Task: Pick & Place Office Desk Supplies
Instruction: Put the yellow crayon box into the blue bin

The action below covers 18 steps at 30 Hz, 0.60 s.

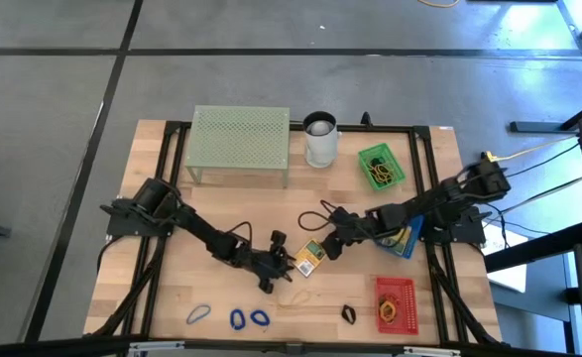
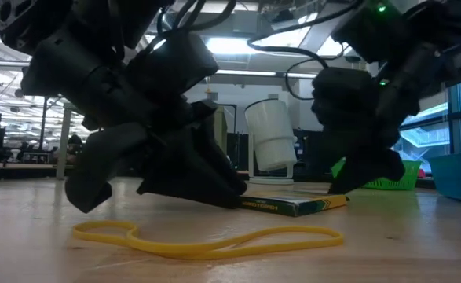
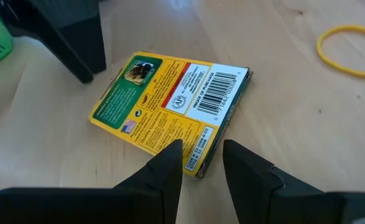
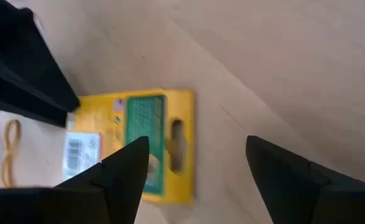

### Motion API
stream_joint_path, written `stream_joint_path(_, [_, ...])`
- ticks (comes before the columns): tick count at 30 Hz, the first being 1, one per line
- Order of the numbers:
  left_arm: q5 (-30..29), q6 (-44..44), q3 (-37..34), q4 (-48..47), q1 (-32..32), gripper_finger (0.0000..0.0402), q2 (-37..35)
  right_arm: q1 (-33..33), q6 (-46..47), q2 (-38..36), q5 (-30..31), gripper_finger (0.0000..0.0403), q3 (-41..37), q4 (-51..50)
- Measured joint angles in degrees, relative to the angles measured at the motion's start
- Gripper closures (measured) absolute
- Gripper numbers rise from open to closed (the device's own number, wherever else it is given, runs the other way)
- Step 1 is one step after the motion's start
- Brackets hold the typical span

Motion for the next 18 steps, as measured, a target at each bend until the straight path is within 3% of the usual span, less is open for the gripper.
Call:
stream_joint_path(8, [1.1, -0.3, -0.1, 3.5, 0.9, 0.0290, 1.0, -0.1, -5.2, 5.6, -5.7, 0.0135, 6.4, -0.5])
stream_joint_path(18, [1.3, -1.1, -0.1, 3.4, 0.3, 0.0291, 1.0, -1.0, -9.1, 5.8, -10.1, 0.0135, 9.9, -6.6])
